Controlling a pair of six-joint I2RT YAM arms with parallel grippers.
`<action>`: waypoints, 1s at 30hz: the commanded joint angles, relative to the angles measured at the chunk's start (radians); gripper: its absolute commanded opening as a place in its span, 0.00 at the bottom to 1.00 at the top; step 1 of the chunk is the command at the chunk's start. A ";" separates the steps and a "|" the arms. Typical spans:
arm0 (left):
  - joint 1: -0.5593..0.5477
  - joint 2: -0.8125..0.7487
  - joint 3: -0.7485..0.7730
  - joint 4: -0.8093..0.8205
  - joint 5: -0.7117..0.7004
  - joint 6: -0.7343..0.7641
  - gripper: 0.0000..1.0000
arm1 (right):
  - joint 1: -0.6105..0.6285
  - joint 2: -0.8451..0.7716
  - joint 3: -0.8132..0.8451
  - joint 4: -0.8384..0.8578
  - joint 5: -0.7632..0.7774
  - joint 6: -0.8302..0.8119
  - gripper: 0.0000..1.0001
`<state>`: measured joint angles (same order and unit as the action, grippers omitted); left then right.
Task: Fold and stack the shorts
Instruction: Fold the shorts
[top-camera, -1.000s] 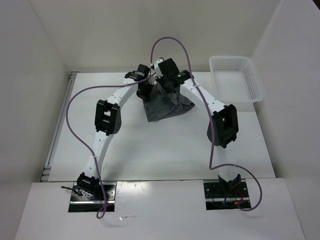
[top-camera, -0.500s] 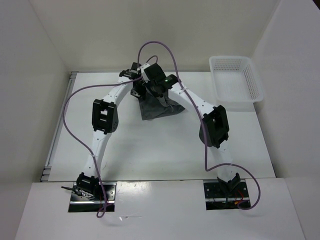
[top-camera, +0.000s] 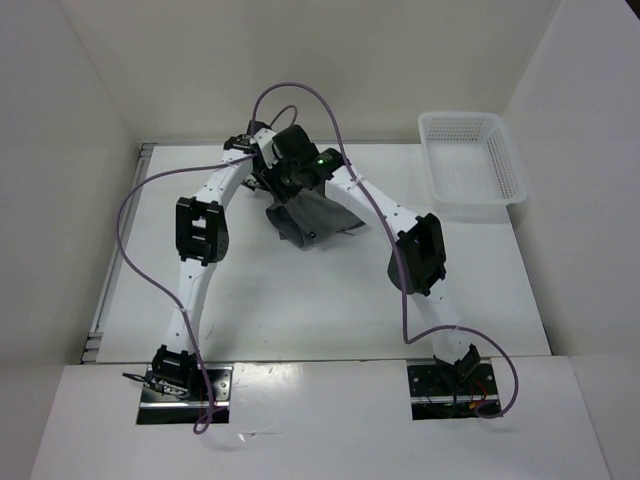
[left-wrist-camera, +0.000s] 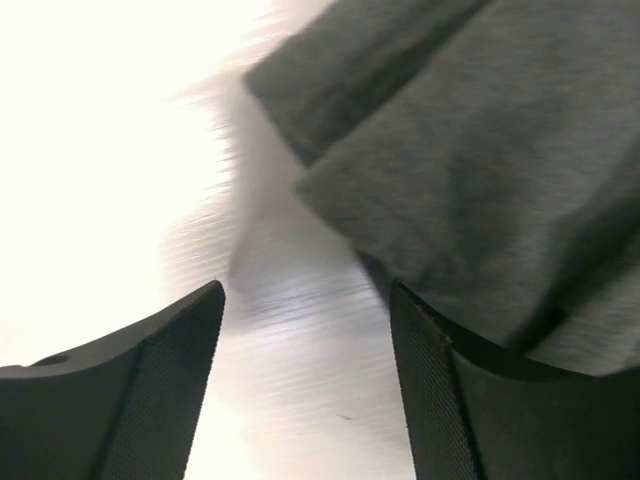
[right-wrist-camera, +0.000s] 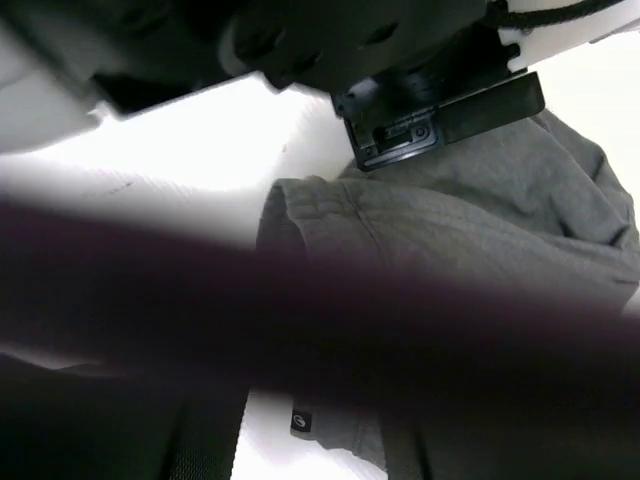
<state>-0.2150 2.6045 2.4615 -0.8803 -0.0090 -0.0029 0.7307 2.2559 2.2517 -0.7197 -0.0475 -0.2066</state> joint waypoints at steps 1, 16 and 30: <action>0.025 -0.041 0.039 -0.013 -0.060 0.003 0.77 | 0.013 -0.038 0.023 -0.018 -0.032 -0.025 0.50; -0.158 -0.607 -0.685 0.198 -0.103 0.003 0.80 | -0.303 -0.259 -0.386 0.017 -0.143 0.039 0.53; -0.225 -0.478 -0.694 0.333 -0.299 0.003 0.77 | -0.559 -0.203 -0.477 0.074 -0.233 0.075 0.61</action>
<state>-0.4351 2.1231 1.7641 -0.5980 -0.2367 -0.0036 0.2111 2.0407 1.7596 -0.6727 -0.2085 -0.1440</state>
